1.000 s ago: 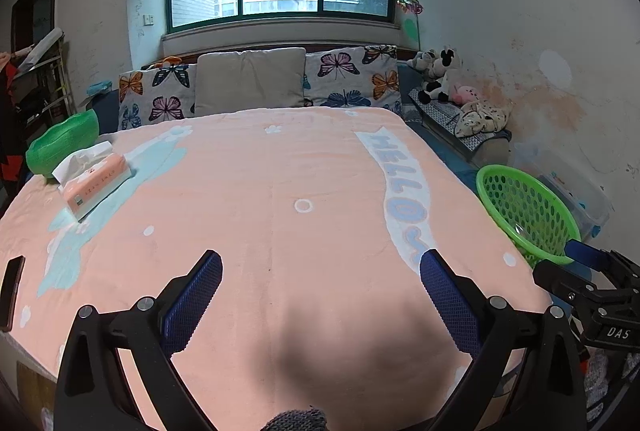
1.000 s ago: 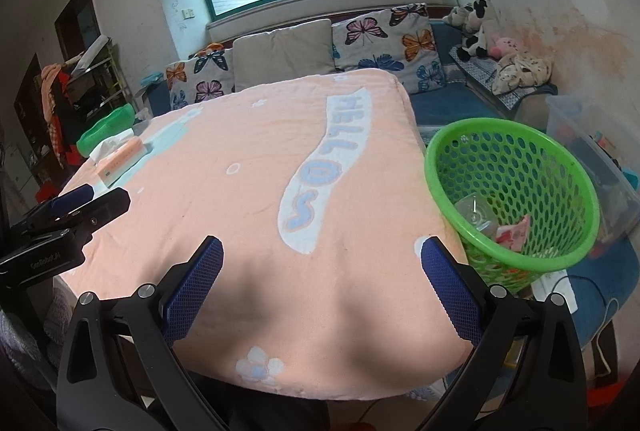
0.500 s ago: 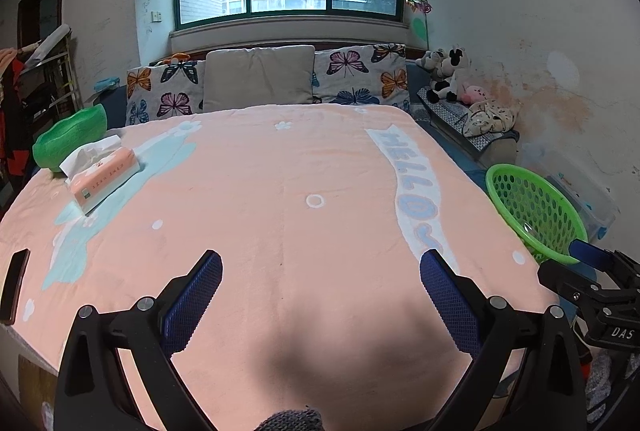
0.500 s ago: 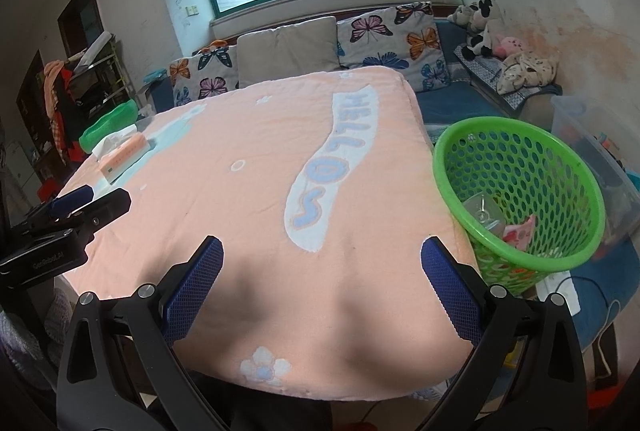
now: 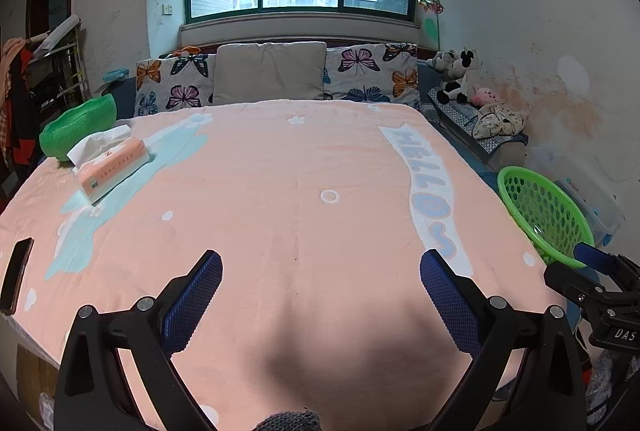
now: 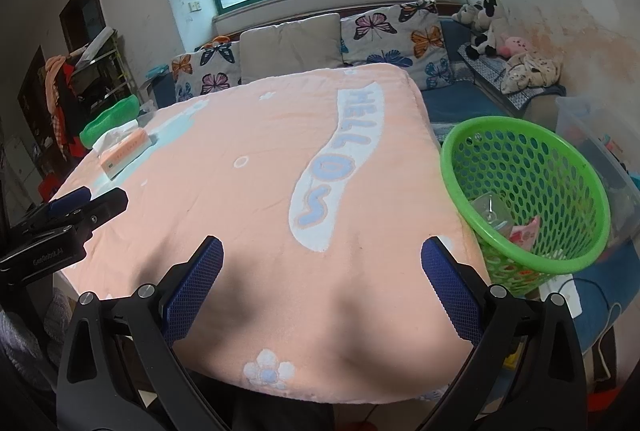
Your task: Collect trash
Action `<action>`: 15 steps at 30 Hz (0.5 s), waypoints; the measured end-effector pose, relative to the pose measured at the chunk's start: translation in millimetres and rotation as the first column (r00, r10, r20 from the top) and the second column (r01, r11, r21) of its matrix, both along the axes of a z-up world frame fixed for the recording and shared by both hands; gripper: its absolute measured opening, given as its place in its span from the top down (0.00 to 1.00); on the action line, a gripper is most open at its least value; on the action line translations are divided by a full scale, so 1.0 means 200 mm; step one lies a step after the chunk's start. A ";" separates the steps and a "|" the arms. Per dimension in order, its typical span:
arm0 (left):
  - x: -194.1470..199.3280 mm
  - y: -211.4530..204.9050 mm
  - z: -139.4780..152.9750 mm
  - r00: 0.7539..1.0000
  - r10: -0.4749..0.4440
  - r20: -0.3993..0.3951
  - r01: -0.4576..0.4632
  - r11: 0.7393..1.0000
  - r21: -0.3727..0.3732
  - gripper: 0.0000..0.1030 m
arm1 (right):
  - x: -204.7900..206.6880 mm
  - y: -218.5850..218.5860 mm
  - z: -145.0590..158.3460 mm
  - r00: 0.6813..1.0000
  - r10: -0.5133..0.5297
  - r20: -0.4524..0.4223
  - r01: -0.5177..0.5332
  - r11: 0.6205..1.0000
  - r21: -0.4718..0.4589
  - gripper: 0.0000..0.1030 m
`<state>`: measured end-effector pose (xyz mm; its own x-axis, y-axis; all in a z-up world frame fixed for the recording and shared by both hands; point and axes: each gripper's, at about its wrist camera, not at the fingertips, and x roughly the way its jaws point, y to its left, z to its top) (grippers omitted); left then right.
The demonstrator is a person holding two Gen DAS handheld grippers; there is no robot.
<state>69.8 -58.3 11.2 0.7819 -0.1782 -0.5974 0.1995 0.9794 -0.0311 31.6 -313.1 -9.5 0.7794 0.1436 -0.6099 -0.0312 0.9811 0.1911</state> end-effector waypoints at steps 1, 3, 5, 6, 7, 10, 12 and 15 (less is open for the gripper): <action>0.00 0.00 0.00 1.000 0.001 -0.001 -0.001 1.000 0.000 0.07 | 0.00 0.00 0.00 1.000 0.000 -0.001 0.000 1.000 0.000 0.04; 0.00 0.01 -0.01 1.000 0.005 -0.002 -0.005 1.000 0.000 0.07 | 0.00 0.00 0.00 1.000 0.002 -0.002 -0.002 1.000 0.000 0.04; 0.00 0.01 -0.01 1.000 0.008 -0.003 -0.008 1.000 -0.001 0.07 | 0.00 0.00 0.00 1.000 0.004 -0.001 -0.004 1.000 0.000 0.04; 0.00 0.01 -0.01 1.000 0.009 -0.003 -0.009 1.000 -0.001 0.07 | 0.00 0.01 0.00 1.000 0.005 -0.001 -0.005 1.000 -0.001 0.04; -0.01 0.01 -0.01 1.000 0.009 -0.004 -0.009 1.000 -0.001 0.07 | 0.01 0.01 0.00 1.000 0.006 -0.002 -0.006 1.000 0.000 0.04; 0.00 0.01 -0.01 1.000 0.010 -0.003 -0.010 1.000 0.001 0.07 | 0.01 0.02 0.00 1.000 0.007 -0.003 -0.007 1.000 0.001 0.04; -0.01 0.01 -0.01 1.000 0.014 -0.003 -0.014 1.000 0.002 0.07 | 0.01 0.02 0.00 1.000 0.008 -0.003 -0.008 1.000 0.001 0.04; 0.00 0.03 -0.02 1.000 0.017 -0.003 -0.017 1.000 -0.002 0.07 | 0.01 0.02 -0.01 1.000 0.007 -0.002 -0.007 1.000 -0.001 0.04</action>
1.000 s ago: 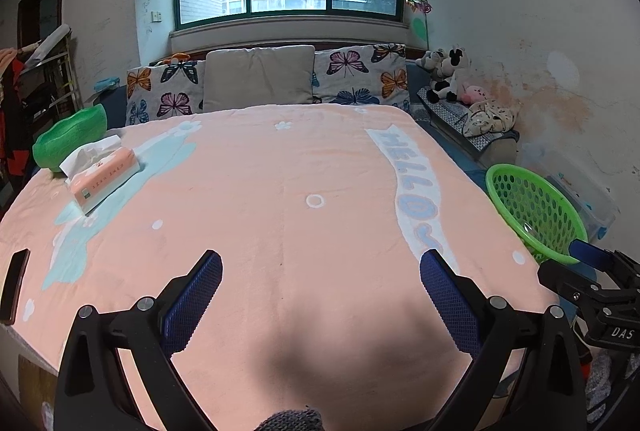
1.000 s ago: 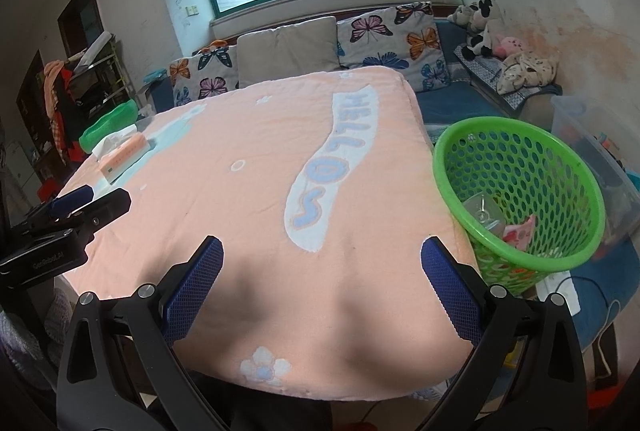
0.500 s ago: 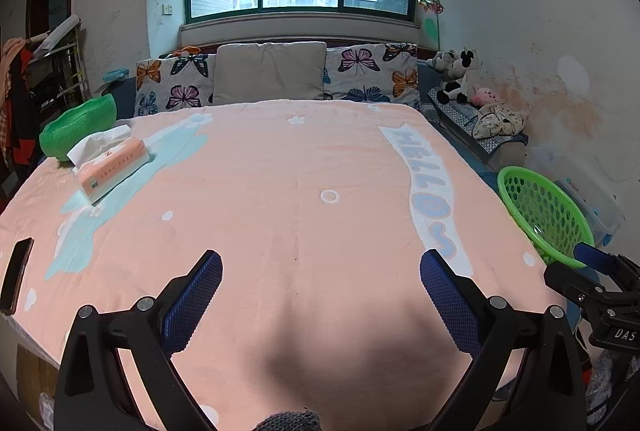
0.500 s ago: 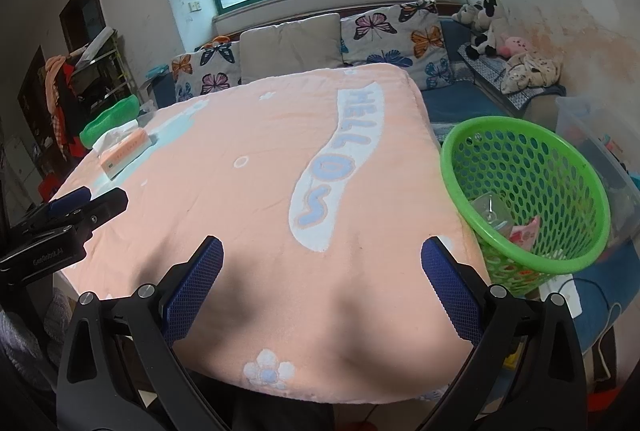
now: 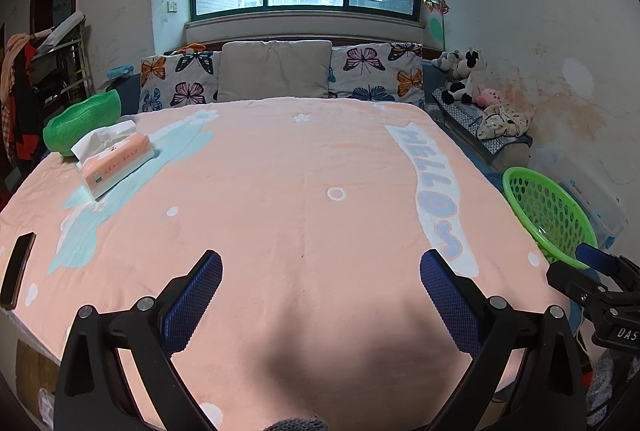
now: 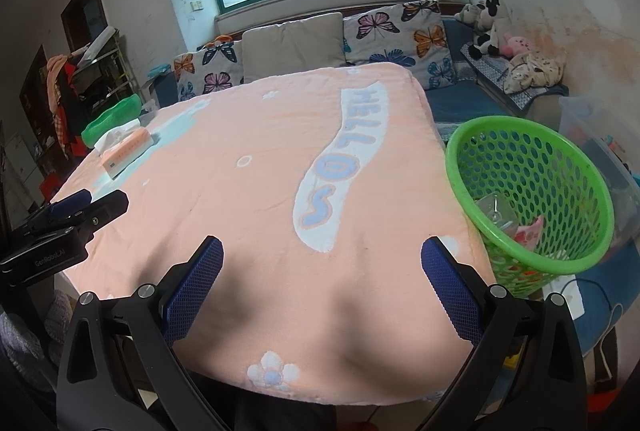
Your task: Collect trash
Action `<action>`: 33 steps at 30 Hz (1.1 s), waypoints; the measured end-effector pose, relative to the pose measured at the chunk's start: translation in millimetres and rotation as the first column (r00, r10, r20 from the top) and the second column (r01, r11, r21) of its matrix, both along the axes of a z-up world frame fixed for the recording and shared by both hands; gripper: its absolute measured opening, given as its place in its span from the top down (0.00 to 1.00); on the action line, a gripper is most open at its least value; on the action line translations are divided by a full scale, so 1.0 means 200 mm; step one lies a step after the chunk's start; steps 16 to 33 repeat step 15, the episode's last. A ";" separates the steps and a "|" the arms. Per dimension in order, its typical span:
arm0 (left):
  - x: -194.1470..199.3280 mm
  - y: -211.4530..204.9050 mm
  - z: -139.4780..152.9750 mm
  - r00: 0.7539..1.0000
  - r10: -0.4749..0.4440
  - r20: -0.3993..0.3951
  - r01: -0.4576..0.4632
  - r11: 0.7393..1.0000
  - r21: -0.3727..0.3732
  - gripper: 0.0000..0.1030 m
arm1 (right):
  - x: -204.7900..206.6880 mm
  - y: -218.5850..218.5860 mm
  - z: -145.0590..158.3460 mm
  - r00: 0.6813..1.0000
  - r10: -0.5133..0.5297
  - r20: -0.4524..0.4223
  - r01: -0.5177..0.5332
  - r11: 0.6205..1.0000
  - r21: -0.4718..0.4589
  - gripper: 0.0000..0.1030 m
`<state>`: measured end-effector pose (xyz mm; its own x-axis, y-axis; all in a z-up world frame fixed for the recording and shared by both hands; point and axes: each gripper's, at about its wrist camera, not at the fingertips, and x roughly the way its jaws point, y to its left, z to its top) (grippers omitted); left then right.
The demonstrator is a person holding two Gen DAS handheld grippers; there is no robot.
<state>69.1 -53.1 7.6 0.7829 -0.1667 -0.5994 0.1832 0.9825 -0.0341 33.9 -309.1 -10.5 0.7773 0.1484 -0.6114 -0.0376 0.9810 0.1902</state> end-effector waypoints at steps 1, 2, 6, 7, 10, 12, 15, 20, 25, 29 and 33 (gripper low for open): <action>0.00 0.00 0.00 1.000 0.001 0.001 -0.001 1.000 -0.001 0.07 | 0.00 0.00 0.00 1.000 -0.001 0.000 0.001 1.000 0.001 0.04; 0.00 0.00 0.00 1.000 0.002 0.002 -0.002 1.000 -0.001 0.07 | 0.00 0.00 0.00 1.000 -0.001 0.000 0.001 1.000 0.003 0.04; 0.00 0.01 0.01 1.000 0.006 0.011 -0.006 1.000 0.002 0.07 | 0.00 0.00 0.00 1.000 0.001 -0.001 -0.001 1.000 0.003 0.04; 0.00 0.01 0.01 1.000 0.010 0.012 -0.010 1.000 0.004 0.07 | 0.00 0.00 0.00 1.000 0.002 0.000 -0.002 1.000 0.002 0.04; 0.00 0.02 0.01 1.000 0.026 0.013 -0.026 1.000 0.000 0.07 | 0.00 0.00 0.00 1.000 0.004 0.003 -0.004 1.000 0.003 0.04; 0.01 0.03 0.01 0.999 0.034 0.012 -0.033 0.999 -0.003 0.07 | 0.00 0.01 0.00 1.000 0.006 0.003 -0.006 1.000 0.003 0.04; 0.01 0.04 0.01 0.999 0.039 0.012 -0.039 0.999 0.001 0.07 | 0.00 0.01 0.00 1.000 0.007 0.002 -0.007 1.000 0.004 0.04; 0.01 0.04 0.01 0.999 0.039 0.012 -0.039 0.999 0.001 0.07 | 0.00 0.01 0.00 1.000 0.007 0.002 -0.007 1.000 0.004 0.04; 0.01 0.04 0.01 0.999 0.039 0.012 -0.039 0.999 0.001 0.07 | 0.00 0.01 0.00 1.000 0.007 0.002 -0.007 1.000 0.004 0.04; 0.01 0.04 0.01 0.999 0.039 0.012 -0.039 0.999 0.001 0.07 | 0.00 0.01 0.00 1.000 0.007 0.002 -0.007 1.000 0.004 0.04; 0.01 0.04 0.01 0.999 0.039 0.012 -0.039 0.999 0.001 0.07 | 0.00 0.01 0.00 1.000 0.007 0.002 -0.007 1.000 0.004 0.04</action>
